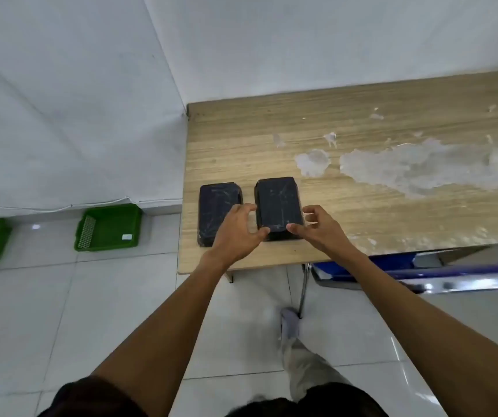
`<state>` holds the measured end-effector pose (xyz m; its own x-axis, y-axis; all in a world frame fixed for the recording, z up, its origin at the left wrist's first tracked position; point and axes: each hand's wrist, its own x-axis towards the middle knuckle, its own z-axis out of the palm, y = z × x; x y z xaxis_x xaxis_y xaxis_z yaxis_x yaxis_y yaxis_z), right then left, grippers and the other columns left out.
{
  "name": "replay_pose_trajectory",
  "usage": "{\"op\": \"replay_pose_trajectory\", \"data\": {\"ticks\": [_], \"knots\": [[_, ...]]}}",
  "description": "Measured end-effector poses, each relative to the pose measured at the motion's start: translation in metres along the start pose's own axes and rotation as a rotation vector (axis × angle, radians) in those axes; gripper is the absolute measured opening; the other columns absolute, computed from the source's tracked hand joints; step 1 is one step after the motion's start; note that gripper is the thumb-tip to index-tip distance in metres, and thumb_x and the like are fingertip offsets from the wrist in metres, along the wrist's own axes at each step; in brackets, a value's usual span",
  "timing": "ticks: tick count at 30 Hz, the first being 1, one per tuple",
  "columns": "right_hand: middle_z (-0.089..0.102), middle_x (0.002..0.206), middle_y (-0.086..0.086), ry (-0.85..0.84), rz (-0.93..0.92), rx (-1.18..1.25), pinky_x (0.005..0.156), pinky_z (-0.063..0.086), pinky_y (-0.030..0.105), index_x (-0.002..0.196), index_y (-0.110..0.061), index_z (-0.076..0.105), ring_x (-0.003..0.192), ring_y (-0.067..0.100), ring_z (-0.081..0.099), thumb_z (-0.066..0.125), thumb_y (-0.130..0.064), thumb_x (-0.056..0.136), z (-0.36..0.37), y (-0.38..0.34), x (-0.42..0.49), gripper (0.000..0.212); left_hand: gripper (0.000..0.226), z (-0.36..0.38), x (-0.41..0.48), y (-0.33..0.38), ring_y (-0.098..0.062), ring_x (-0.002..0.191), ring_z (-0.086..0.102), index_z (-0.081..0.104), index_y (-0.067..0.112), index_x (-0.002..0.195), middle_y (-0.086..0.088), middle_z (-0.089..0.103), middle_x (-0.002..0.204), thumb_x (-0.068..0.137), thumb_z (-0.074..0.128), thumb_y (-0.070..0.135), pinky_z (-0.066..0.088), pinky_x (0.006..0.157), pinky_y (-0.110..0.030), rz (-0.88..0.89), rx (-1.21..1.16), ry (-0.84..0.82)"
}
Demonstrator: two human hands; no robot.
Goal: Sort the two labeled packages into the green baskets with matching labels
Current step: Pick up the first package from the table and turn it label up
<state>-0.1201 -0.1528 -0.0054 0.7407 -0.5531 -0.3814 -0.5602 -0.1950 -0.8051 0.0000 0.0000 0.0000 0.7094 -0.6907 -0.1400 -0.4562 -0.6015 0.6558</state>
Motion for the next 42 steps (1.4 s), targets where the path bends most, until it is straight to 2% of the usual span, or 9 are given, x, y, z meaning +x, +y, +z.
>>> {"op": "replay_pose_trajectory", "data": {"ticks": [3,7,11,21,26,29,33,37,42], "knots": [[0.053,0.112,0.004,0.033,0.053,0.011,0.067,0.047,0.023,0.129,-0.01,0.045,0.093,0.017,0.055,0.071,-0.036,0.082,-0.005,0.0,0.026,0.059,0.063,0.017,0.025,0.008,-0.023,0.12,0.05,0.041,0.013,0.136,-0.007,0.044,0.136,0.082,0.068,0.033,0.045,0.1,-0.034,-0.074,0.005,-0.048],[0.052,0.118,0.009,0.059,0.121,0.012,0.081,0.052,0.036,0.129,-0.009,0.044,0.1,0.021,0.055,0.072,-0.038,0.08,-0.002,0.007,0.053,0.064,0.06,0.041,0.047,0.01,-0.025,0.116,0.05,0.041,0.012,0.132,-0.009,0.041,0.133,0.082,0.068,0.03,0.043,0.097,-0.033,-0.159,-0.002,-0.05],[0.054,0.103,0.006,0.06,0.226,0.066,0.06,0.045,0.024,0.131,-0.007,0.042,0.084,0.018,0.055,0.071,-0.038,0.081,0.0,0.008,0.069,0.065,0.058,0.056,0.057,0.007,-0.026,0.113,0.051,0.041,0.012,0.131,-0.011,0.039,0.132,0.082,0.068,0.027,0.044,0.096,-0.033,-0.225,-0.017,-0.07],[0.06,0.123,0.015,0.068,0.381,0.128,0.088,0.053,0.037,0.128,-0.002,0.048,0.108,0.028,0.061,0.08,-0.031,0.072,0.011,0.016,0.095,0.071,0.055,0.058,0.066,-0.001,-0.023,0.111,0.048,0.042,0.014,0.124,-0.009,0.039,0.126,0.079,0.072,0.025,0.042,0.089,-0.025,-0.235,-0.043,-0.088],[0.07,0.108,0.016,0.01,0.432,0.31,0.086,0.057,0.042,0.098,-0.004,0.063,0.095,0.029,0.068,0.085,-0.017,0.065,0.006,0.013,0.099,0.042,0.056,0.05,0.065,0.0,-0.024,0.115,0.047,0.041,0.013,0.128,-0.008,0.039,0.13,0.081,0.069,0.028,0.043,0.096,-0.03,-0.258,-0.098,-0.088],[0.068,0.102,0.015,0.017,0.399,0.348,0.079,0.059,0.043,0.091,-0.01,0.055,0.091,0.029,0.069,0.086,-0.015,0.064,0.003,0.003,0.099,0.041,0.054,0.044,0.064,0.001,-0.023,0.118,0.047,0.042,0.012,0.13,-0.007,0.041,0.133,0.085,0.065,0.03,0.038,0.093,-0.026,-0.254,-0.126,-0.101],[0.062,0.101,0.012,0.023,0.291,0.381,0.056,0.05,0.027,0.103,-0.009,0.046,0.077,0.019,0.063,0.083,-0.012,0.068,0.004,-0.018,0.094,0.051,0.04,0.028,0.07,-0.002,-0.024,0.108,0.056,0.051,0.013,0.125,-0.009,0.053,0.127,0.089,0.06,0.027,0.048,0.095,-0.035,-0.253,-0.162,-0.086],[0.059,0.096,0.01,0.046,0.12,0.322,0.064,0.055,0.033,0.101,-0.011,0.044,0.081,0.023,0.061,0.081,-0.008,0.07,0.01,-0.034,0.09,0.049,0.025,-0.004,0.079,-0.002,-0.014,0.081,0.06,0.062,0.01,0.106,-0.007,0.067,0.099,0.094,0.052,0.029,0.047,0.07,-0.024,-0.283,-0.309,-0.018],[0.058,0.092,0.001,0.042,-0.126,0.051,0.067,0.051,0.033,0.101,-0.015,0.043,0.081,0.019,0.059,0.078,-0.014,0.072,0.022,-0.051,0.078,0.047,0.058,-0.042,0.093,0.0,-0.026,0.074,0.068,0.066,0.01,0.091,-0.013,0.072,0.088,0.092,0.035,0.059,0.056,0.06,-0.034,-0.537,-0.637,0.096]]}}
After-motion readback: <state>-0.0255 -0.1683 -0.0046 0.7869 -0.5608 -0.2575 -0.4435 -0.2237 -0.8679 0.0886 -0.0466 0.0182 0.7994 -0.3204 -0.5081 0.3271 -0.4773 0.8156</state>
